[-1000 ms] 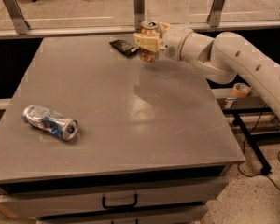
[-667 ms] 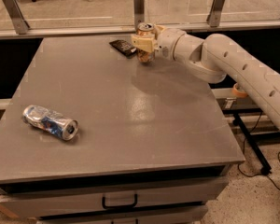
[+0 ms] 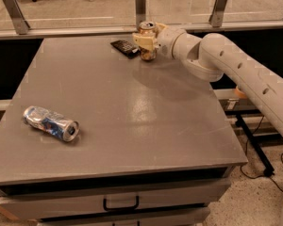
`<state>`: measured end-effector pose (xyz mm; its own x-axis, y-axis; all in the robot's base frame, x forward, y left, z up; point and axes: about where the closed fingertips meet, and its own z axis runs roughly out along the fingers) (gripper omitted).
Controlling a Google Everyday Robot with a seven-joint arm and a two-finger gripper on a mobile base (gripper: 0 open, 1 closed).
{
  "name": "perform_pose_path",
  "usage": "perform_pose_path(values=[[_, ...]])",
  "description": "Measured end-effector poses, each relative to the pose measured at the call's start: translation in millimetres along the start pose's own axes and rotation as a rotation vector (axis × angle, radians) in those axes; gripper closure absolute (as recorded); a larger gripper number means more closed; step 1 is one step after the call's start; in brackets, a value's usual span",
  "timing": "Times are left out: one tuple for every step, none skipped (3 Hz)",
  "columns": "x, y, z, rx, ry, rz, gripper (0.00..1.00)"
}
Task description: Move orange can near rxbar chocolate
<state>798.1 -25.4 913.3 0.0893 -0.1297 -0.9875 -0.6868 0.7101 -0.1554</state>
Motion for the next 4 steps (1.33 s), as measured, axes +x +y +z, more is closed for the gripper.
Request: perform_pose_path(values=[[3.4, -2.2, 1.9, 0.023, 0.008, -0.01, 0.04], [7.0, -0.8, -2.9, 0.041, 0.016, -0.01, 0.0], [10.7, -5.0, -28.9, 0.097, 0.007, -0.003, 0.0], [-11.9, -2.8, -79.2, 0.184, -0.01, -0.005, 0.0]])
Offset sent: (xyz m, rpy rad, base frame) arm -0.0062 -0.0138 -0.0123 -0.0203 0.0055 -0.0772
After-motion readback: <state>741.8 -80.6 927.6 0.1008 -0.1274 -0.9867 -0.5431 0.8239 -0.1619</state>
